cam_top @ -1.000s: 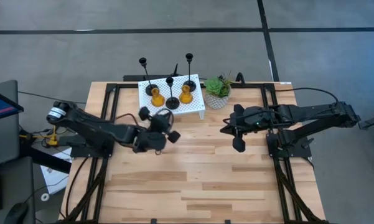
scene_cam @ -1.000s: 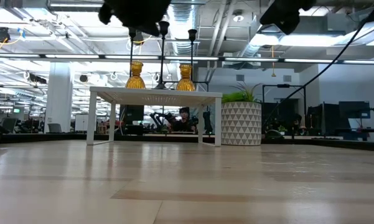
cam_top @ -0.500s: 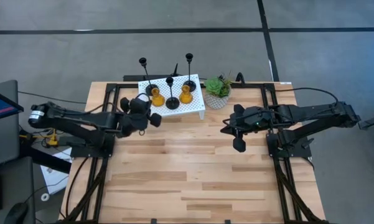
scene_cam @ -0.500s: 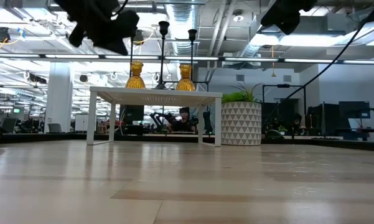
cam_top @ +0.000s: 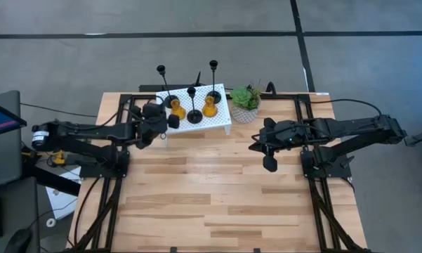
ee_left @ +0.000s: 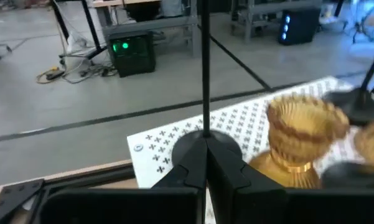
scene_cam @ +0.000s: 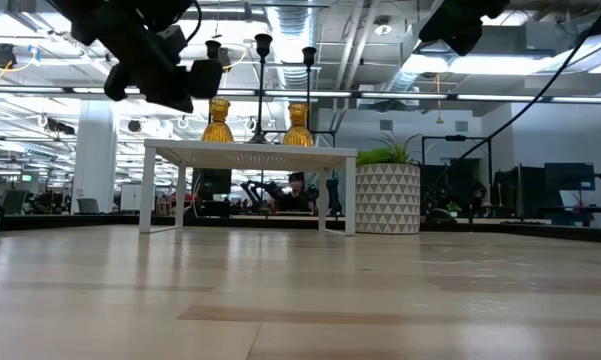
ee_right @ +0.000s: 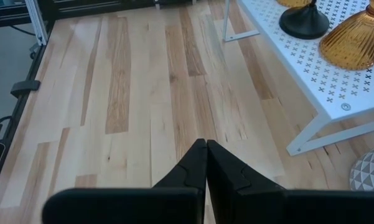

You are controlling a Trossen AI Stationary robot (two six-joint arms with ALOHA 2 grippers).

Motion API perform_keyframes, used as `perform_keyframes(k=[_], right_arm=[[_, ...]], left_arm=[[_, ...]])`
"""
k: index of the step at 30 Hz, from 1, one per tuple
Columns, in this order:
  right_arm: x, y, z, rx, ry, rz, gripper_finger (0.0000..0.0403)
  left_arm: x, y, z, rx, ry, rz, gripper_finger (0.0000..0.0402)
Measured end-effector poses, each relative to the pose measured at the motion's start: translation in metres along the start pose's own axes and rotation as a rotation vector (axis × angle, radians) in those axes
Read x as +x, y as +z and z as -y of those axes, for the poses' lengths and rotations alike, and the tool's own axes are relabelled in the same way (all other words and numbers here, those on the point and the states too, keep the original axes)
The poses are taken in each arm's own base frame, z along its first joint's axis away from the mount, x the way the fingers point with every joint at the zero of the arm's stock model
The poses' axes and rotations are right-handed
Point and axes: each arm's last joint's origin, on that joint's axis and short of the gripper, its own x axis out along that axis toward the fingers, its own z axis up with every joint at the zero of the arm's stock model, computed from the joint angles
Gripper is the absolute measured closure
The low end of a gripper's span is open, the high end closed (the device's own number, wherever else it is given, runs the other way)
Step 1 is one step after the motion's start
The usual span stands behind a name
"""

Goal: Pick & Place candle stick holders
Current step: Adjust the candle holders on the shelf

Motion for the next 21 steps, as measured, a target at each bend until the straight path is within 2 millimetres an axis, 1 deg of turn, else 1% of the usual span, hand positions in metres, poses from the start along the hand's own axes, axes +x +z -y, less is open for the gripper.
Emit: perform_keyframes(k=[2,5,9,15,21], right_arm=[[0.0,0.0,0.0,0.0,0.0,0.0,0.0403],[0.0,0.0,0.0,0.0,0.0,0.0,0.0403],[0.0,0.0,0.0,0.0,0.0,0.0,0.0403],[0.0,0.0,0.0,0.0,0.0,0.0,0.0403],[0.0,0.0,0.0,0.0,0.0,0.0,0.0403]], left_arm=[[0.004,0.0,-0.001,-0.026,-0.002,0.002,0.0397],[0.009,-0.006,-0.004,-0.029,-0.021,-0.018,0.0398],[0.011,-0.007,-0.005,-0.042,-0.023,-0.018,0.0397],[0.014,-0.006,-0.006,-0.073,-0.015,-0.002,0.0397],[0.016,-0.003,-0.004,-0.094,-0.075,-0.01,0.0398]])
